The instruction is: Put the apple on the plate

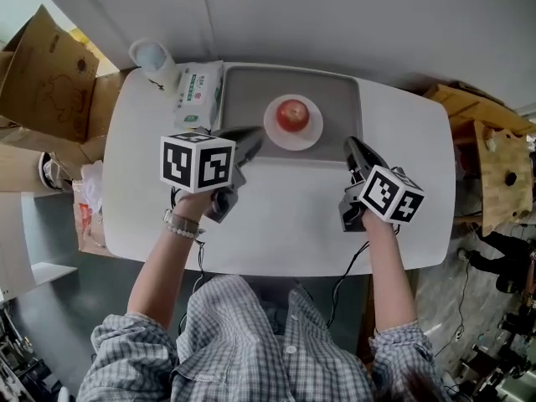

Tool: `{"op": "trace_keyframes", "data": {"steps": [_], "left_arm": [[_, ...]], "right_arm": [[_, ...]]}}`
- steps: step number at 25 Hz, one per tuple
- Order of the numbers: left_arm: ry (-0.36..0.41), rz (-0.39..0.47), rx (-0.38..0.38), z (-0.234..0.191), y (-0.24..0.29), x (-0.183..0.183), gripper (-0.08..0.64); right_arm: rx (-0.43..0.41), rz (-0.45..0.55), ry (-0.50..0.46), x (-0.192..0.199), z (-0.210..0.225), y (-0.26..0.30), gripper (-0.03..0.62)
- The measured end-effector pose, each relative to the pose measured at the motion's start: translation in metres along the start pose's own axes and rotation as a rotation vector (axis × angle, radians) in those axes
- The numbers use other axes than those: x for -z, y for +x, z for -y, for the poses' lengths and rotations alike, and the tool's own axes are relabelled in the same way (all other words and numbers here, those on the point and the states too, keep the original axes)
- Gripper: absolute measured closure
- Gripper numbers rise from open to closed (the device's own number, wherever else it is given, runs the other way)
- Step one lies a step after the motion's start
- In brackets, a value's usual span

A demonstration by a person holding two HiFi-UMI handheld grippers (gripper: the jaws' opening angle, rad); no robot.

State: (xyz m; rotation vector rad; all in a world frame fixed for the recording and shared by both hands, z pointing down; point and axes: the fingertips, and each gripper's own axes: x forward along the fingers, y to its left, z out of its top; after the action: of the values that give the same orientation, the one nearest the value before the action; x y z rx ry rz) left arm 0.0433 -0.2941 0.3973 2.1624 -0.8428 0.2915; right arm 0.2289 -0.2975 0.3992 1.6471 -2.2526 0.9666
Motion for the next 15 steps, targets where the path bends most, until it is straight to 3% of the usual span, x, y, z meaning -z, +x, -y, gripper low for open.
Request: {"op": "trace_keyframes", "data": {"steps": [6, 15], "left_arm": [[0.06, 0.098, 0.022, 0.035, -0.041, -0.011, 0.552], [0.152, 0.262, -0.009, 0.071, -0.104, -0.023, 0.552]], "right_arm": [[-0.094, 0.16, -0.071, -0.033, -0.044, -0.059, 0.566], [-0.027, 0.27, -0.236, -0.045, -0.066, -0.124, 0.569]]}}
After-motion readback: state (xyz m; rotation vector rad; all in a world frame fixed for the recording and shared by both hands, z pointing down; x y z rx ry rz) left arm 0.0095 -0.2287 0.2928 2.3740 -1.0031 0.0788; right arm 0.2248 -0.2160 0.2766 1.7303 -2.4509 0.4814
